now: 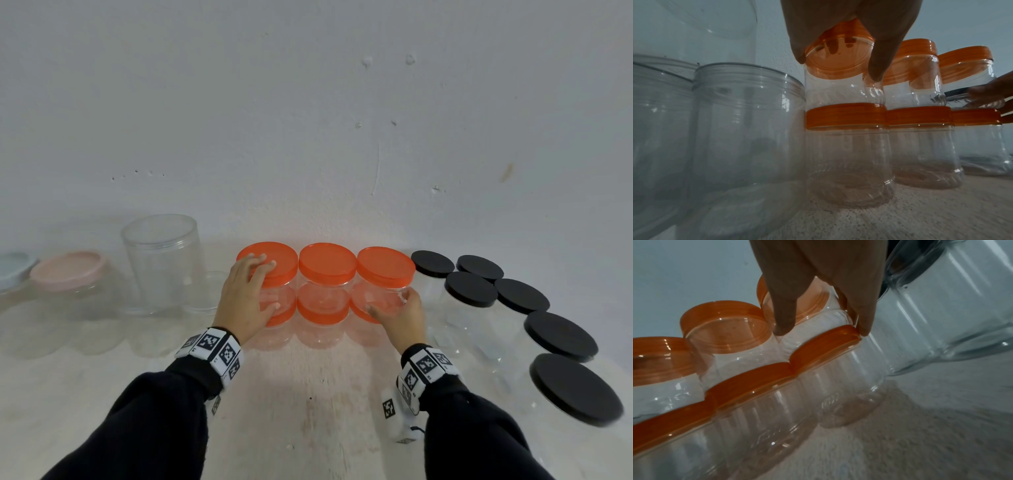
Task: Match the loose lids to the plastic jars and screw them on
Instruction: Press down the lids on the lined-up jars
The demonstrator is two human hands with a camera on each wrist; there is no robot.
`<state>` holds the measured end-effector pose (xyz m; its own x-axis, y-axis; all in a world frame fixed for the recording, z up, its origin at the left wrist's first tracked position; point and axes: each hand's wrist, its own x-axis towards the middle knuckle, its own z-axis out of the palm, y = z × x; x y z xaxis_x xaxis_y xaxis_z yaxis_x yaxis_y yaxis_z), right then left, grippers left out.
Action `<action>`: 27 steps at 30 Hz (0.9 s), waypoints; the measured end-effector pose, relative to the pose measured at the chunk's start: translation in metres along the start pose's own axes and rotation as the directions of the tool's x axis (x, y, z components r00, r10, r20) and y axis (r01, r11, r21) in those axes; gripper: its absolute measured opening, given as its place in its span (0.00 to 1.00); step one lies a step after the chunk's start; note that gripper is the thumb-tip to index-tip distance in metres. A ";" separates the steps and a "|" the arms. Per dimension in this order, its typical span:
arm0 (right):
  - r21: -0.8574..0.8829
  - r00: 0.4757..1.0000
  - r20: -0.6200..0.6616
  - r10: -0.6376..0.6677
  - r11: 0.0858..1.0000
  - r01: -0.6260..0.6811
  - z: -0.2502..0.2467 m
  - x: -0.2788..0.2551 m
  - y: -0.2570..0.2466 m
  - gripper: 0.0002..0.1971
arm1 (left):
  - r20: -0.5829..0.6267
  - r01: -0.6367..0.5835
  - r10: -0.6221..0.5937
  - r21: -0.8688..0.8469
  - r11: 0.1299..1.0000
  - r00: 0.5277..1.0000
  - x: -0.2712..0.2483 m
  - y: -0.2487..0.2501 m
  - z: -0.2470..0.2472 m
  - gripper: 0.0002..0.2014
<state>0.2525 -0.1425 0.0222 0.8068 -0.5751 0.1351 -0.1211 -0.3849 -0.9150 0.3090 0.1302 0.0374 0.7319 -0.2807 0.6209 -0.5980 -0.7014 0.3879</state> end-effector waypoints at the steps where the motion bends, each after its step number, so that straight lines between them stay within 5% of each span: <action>1: -0.006 1.000 0.005 0.006 1.000 -0.006 0.001 0.002 0.000 0.47 | 0.002 -0.001 0.001 0.002 1.000 1.000 0.000 0.000 0.000 0.38; 16: -0.191 0.999 0.034 0.027 0.981 -0.020 0.001 0.000 -0.003 0.52 | 0.061 0.029 -0.031 0.032 0.999 0.998 0.004 0.004 -0.007 0.37; 20: -0.235 0.997 0.080 0.001 0.972 0.018 -0.014 -0.036 -0.011 0.44 | 0.104 0.047 -0.050 0.023 0.999 0.993 0.007 0.006 -0.014 0.35; 24: -0.233 0.971 0.178 -0.160 0.952 0.200 -0.048 -0.081 -0.017 0.29 | 0.105 0.031 -0.037 0.052 0.998 0.994 0.014 0.009 -0.025 0.28; 27: -0.375 0.889 0.136 -0.438 0.807 0.455 -0.083 -0.109 -0.015 0.18 | 0.101 0.003 -0.015 0.113 0.994 0.995 0.018 0.010 -0.029 0.22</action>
<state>0.1184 -0.1343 0.0526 0.8485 -0.2447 0.4692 0.0523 -0.8435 -0.5345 0.3072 0.1370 0.0721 0.7698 -0.3349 0.5434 -0.5550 -0.7716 0.3108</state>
